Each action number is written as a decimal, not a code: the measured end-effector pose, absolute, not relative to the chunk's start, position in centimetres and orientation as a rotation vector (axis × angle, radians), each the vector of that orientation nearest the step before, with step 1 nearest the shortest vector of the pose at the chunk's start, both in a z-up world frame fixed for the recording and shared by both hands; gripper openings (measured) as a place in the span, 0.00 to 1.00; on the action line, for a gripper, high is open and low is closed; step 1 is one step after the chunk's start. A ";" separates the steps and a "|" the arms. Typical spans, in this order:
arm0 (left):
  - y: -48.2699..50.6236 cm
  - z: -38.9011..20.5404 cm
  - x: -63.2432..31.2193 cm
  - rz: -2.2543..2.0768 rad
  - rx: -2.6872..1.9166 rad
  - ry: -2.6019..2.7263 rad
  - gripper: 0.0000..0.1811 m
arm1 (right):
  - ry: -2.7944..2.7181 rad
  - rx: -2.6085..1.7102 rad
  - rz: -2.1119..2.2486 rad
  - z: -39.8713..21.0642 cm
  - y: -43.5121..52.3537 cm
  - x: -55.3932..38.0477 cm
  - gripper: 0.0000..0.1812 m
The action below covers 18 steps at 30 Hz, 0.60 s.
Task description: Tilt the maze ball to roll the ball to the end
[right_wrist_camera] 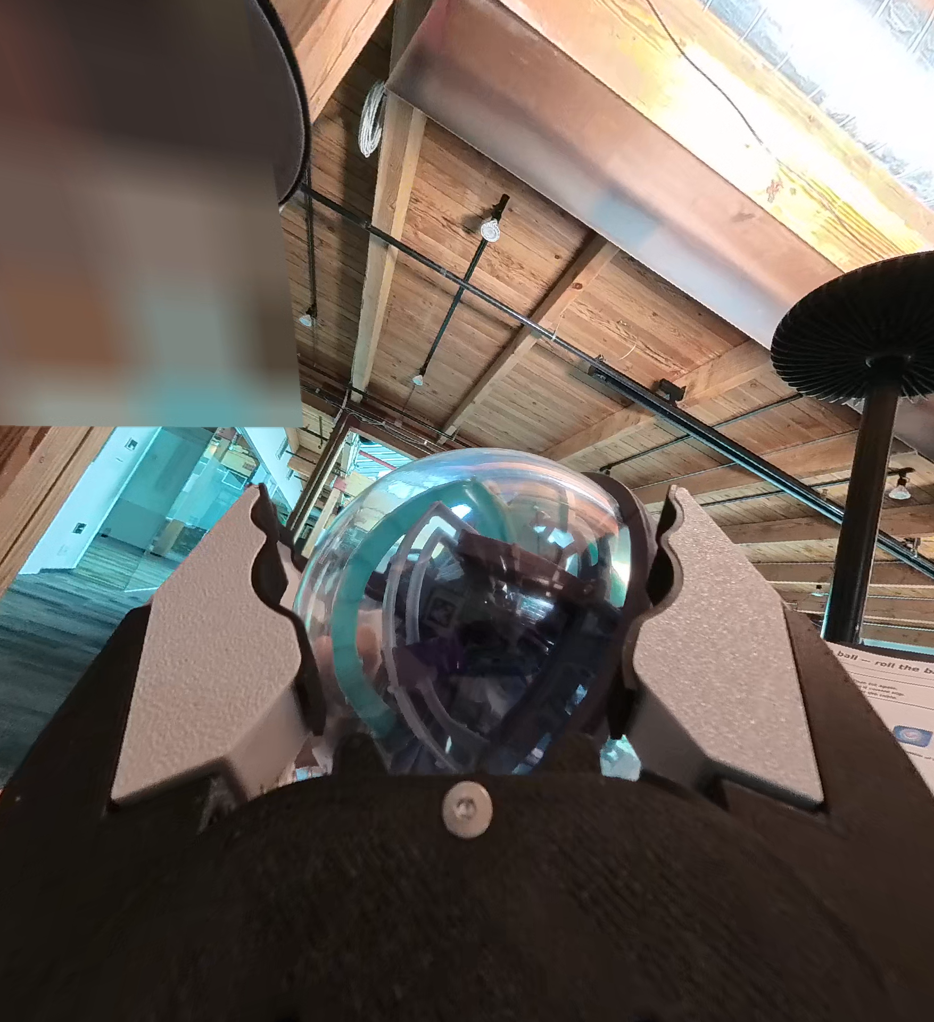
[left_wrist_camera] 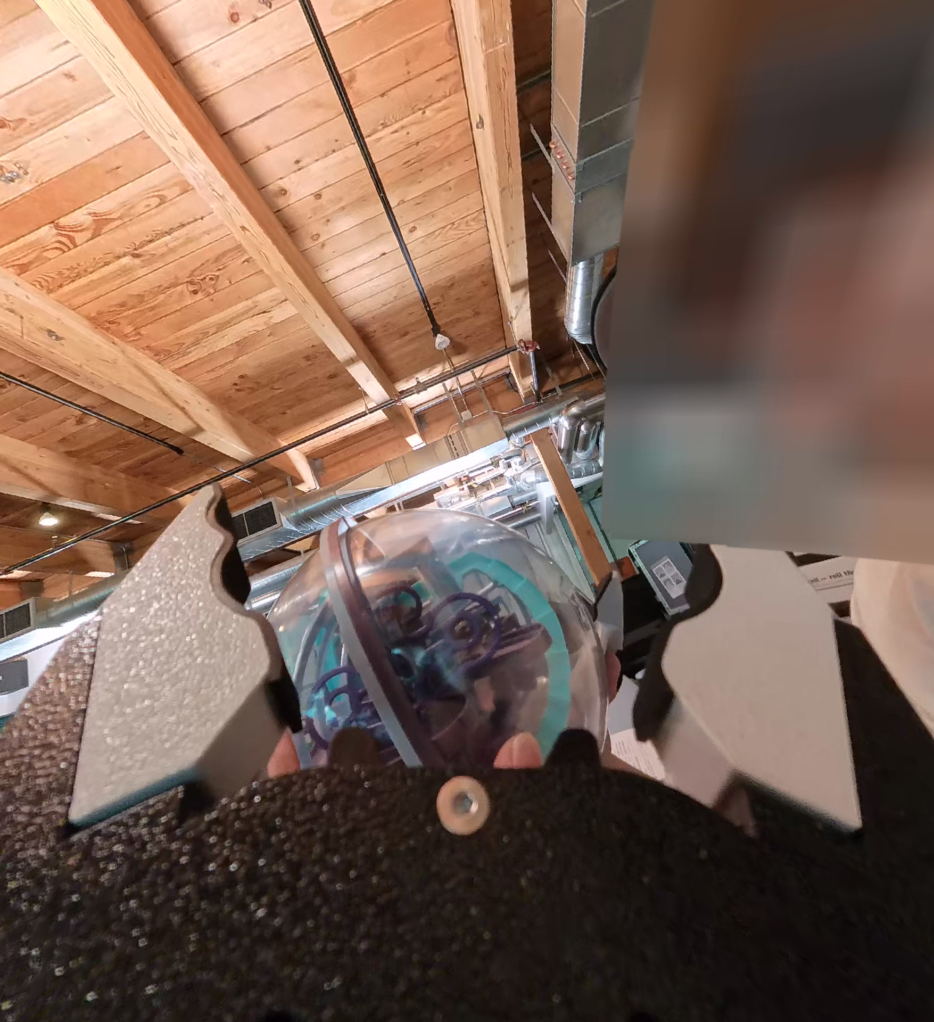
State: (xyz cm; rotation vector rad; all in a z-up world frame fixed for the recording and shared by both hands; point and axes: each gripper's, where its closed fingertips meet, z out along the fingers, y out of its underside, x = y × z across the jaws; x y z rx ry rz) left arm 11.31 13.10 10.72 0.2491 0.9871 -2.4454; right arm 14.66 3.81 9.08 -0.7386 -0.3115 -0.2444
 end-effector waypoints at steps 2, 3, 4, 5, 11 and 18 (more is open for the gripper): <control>12.7 10.5 11.0 -2.423 0.282 1.005 0.86 | -0.324 -0.730 -0.251 9.1 3.6 14.5 0.73; 12.4 10.4 10.9 -2.413 0.300 1.010 0.86 | -0.336 -0.722 -0.259 9.1 3.5 14.4 0.73; 12.3 10.4 10.6 -2.401 0.320 1.009 0.86 | -0.345 -0.713 -0.268 9.1 3.4 14.2 0.73; 12.1 10.3 10.4 -2.385 0.343 1.007 0.86 | -0.353 -0.707 -0.278 9.1 3.3 14.0 0.72; 11.7 9.9 9.5 -2.332 0.413 1.012 0.85 | -0.431 -0.702 -0.335 8.9 3.4 12.7 0.73; 11.8 9.9 9.2 -2.341 0.430 1.026 0.85 | -0.487 -0.720 -0.415 8.6 3.9 11.7 0.74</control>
